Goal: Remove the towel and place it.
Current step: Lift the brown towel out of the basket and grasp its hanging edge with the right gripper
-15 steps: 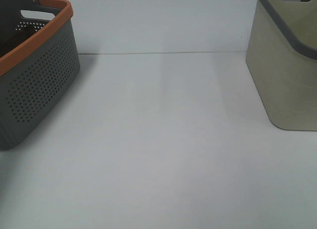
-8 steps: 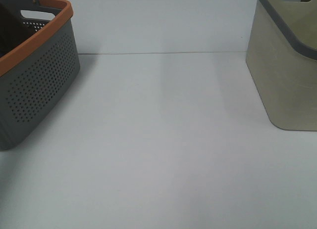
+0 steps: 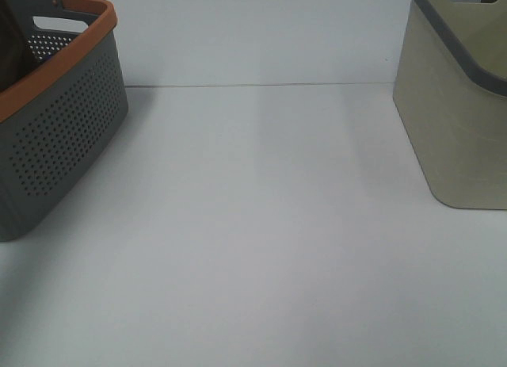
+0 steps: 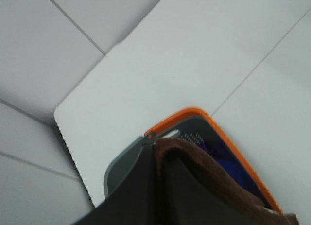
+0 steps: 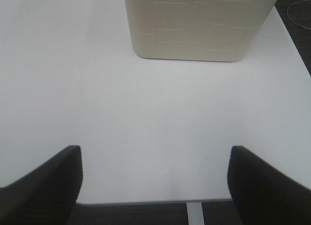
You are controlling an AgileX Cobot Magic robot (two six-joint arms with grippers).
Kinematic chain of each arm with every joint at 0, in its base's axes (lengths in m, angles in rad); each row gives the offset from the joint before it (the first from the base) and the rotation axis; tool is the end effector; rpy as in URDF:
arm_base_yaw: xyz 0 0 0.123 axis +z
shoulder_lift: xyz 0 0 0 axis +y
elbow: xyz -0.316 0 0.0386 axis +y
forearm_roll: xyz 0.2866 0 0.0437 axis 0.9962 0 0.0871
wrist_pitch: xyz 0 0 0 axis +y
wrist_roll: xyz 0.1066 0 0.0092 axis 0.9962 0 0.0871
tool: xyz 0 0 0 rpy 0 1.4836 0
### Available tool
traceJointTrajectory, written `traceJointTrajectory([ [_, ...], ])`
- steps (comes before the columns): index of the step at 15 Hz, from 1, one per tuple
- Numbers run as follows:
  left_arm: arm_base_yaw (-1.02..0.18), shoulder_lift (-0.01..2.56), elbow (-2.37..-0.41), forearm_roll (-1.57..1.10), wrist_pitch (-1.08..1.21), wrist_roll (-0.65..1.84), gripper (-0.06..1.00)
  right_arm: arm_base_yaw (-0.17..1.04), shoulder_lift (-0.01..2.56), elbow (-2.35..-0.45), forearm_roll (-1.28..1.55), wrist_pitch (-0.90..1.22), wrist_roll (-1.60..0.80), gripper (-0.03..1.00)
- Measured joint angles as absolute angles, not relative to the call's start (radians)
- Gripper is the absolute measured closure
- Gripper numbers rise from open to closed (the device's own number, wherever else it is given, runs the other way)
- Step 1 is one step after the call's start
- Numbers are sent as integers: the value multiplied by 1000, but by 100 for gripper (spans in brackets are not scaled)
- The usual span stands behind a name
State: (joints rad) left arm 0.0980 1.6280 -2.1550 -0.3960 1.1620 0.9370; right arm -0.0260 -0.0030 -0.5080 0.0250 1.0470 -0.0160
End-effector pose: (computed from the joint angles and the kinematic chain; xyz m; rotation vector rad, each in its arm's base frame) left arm 0.3712 -0.0016 0.5686 0.8814 1.8573 0.1620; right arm 0.0089 0.0021 0.2924 0.0090 2.0193 0.0031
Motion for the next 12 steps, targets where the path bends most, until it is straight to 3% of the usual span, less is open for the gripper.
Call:
traceJointTrajectory([
  [2, 44, 1622, -2183, -481, 1121, 1048, 94, -26, 11, -529, 64, 984, -35, 16],
  [6, -175, 1623, -2198, -507, 959, 1241, 94, -26, 142, -546, 265, 820, -199, 16],
  [10, -340, 1659, -2203, -496, 862, 1322, 94, -26, 353, -546, 609, 711, -574, 18],
  [12, -403, 1731, -2205, -487, 862, 1327, 94, -26, 509, -546, 860, 685, -910, 18],
])
